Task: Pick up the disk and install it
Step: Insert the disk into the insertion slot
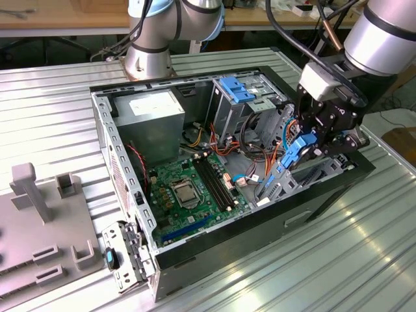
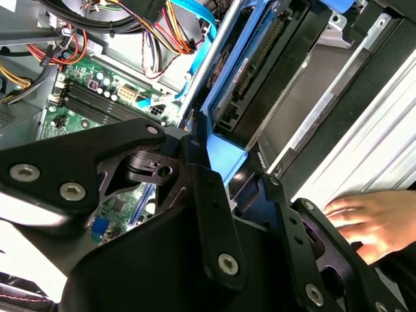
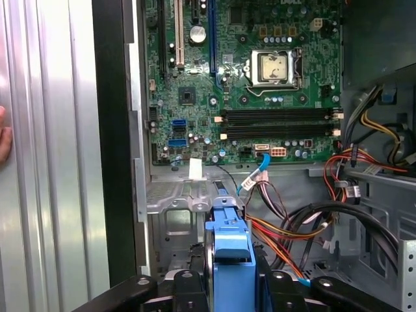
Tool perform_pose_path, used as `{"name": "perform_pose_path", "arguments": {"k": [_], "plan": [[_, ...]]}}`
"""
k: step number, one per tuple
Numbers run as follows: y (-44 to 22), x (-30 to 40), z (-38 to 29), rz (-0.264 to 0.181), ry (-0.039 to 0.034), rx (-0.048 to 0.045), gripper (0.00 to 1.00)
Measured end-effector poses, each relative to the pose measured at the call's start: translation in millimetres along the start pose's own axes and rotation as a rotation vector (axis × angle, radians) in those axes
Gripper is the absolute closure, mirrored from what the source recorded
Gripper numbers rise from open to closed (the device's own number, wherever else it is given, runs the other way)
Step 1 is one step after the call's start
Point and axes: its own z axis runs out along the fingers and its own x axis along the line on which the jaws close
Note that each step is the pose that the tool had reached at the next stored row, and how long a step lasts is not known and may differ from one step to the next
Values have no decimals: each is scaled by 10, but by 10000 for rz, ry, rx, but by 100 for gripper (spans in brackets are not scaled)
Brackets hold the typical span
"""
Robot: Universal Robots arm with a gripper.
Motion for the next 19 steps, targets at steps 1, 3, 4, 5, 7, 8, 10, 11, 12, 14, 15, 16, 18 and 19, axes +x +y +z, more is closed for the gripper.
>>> {"name": "perform_pose_path", "arguments": {"k": [1, 3, 4, 5, 7, 8, 10, 11, 12, 14, 15, 16, 18, 19], "plan": [[0, 0, 7, 0, 0, 0, 63], [1, 0, 16, 0, 2, 0, 63], [1, 1, 23, 0, 0, 0, 63], [2, 1, 30, 0, 0, 0, 63], [3, 1, 46, 0, 0, 0, 63], [3, 1, 55, 0, 0, 0, 63], [4, 2, 63, -1, 0, 0, 63], [4, 2, 64, 0, 1, 0, 63], [4, 2, 64, 0, 2, 0, 63], [0, 2, 66, 0, -1, -1, 63], [-5, 1, 66, 0, -2, -2, 63], [-11, 1, 67, 0, -2, -3, 63], [-13, 1, 67, 1, -1, -4, 63], [-13, 1, 67, 0, -1, -4, 63]]}}
